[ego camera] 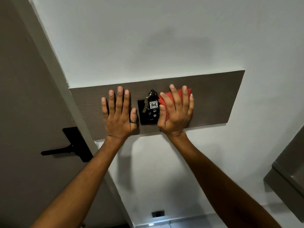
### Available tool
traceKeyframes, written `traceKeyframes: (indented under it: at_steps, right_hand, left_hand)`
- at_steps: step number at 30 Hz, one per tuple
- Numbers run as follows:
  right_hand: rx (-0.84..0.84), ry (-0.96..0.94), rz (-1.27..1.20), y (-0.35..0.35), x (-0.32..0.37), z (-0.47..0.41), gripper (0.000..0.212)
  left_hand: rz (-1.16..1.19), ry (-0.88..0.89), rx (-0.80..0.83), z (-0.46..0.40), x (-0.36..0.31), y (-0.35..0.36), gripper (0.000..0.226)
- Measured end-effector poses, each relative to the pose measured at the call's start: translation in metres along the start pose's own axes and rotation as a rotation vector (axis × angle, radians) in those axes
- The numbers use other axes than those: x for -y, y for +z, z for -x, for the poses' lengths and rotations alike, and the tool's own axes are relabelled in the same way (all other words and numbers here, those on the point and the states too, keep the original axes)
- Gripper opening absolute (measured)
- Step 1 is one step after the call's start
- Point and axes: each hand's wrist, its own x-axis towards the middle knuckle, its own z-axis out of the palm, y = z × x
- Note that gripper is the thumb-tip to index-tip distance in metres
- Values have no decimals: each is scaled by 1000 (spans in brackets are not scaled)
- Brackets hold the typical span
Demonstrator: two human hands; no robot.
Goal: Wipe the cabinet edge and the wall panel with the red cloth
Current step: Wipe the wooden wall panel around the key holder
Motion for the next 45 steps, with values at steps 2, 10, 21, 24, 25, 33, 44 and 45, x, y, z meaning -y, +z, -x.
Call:
traceKeyframes:
  at_steps: [2,10,21,24,25,33,44,45]
  right_hand:
    - [3,-63,26,-5,-8,8,38]
    - [0,89,-102,-34,-1,32,38]
    - [-102,2,-13,15,60,37,39]
    - [-43,-246,3,10,39,32,40]
    - [-39,-300,22,10,29,30,42]
    - [-29,-374,-9,6,14,28,41]
    - [-40,9,5,5,43,29,41]
    - [-39,-29,12,5,48,32,40]
  left_hand:
    - [5,1,0,1,0,1,64]
    - [-8,-3,-1,0,0,0,64]
    - [26,-8,-6,0,0,-1,62]
    - [45,-6,-1,1,-1,-2,62]
    - [41,-5,-5,1,-1,-2,62]
    - [32,-8,12,-1,-2,-5,63]
    - [23,-18,16,-3,-2,-5,62]
    - [31,-16,21,-3,-3,-6,62]
